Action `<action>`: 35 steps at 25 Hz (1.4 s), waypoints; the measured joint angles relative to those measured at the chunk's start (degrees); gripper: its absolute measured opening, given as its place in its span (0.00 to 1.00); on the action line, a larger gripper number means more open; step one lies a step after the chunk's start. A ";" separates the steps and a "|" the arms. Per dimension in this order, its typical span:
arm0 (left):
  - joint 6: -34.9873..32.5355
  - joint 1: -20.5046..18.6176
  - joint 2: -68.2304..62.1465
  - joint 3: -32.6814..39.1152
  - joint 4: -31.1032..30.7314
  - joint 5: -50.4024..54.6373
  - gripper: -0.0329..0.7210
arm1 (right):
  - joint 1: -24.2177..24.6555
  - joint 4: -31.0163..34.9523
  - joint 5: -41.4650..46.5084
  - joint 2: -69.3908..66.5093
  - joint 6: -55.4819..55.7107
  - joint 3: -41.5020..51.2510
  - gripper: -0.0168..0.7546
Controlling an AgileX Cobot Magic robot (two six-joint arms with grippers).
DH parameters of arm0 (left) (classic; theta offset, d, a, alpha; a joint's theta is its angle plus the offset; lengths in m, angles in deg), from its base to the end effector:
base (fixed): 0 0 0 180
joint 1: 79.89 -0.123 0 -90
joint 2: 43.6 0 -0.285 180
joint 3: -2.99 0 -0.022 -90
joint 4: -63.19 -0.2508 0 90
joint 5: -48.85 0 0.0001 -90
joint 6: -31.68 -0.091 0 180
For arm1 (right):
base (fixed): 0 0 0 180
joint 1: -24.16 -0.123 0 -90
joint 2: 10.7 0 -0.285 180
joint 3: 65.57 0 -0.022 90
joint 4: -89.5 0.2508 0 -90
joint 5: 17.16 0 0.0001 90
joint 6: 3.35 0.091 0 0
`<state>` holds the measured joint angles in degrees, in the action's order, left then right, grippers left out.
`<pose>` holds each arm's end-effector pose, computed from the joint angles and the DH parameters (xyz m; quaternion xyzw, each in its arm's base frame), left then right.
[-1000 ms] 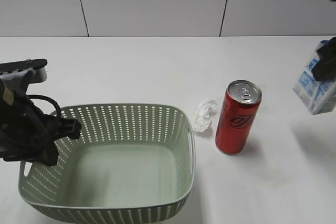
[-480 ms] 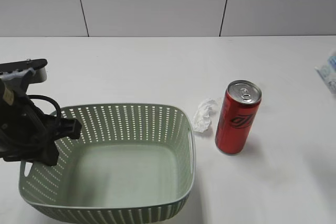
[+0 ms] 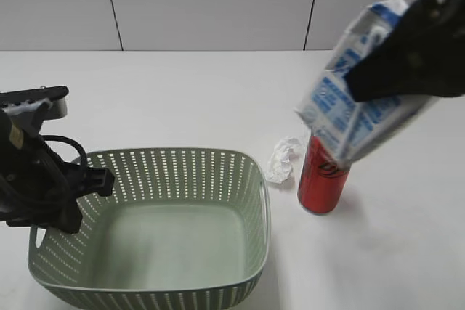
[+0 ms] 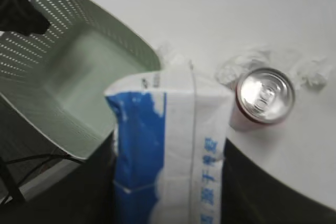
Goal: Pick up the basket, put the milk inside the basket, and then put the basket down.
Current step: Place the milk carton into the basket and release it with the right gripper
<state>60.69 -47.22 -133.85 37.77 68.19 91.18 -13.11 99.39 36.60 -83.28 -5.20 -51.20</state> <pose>0.1985 -0.1336 0.1934 0.0029 0.9934 -0.0845 0.0776 0.1686 0.1441 0.3608 -0.2909 0.8924 0.1806 0.2939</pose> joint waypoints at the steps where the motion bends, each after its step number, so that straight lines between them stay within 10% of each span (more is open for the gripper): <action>1: 0.00 0.00 -0.18 0.00 0.00 0.00 0.05 | -2.26 -0.88 -0.20 -1.85 1.17 -1.50 0.44; 10: 0.00 0.00 -0.23 0.05 0.00 -0.32 0.05 | -19.35 -8.31 -4.07 -22.90 7.47 -12.24 0.44; 29: 0.00 0.00 -0.09 0.05 0.02 -0.60 0.05 | -19.90 -8.36 -20.59 -37.73 8.80 -4.61 0.44; 35: -0.06 0.00 -0.14 0.34 -0.58 -0.01 0.05 | -19.90 -7.45 -21.11 -37.23 9.27 -4.61 0.76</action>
<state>60.64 -47.22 -133.99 38.10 67.61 91.16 -33.01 91.94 15.49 -120.51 4.07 -55.81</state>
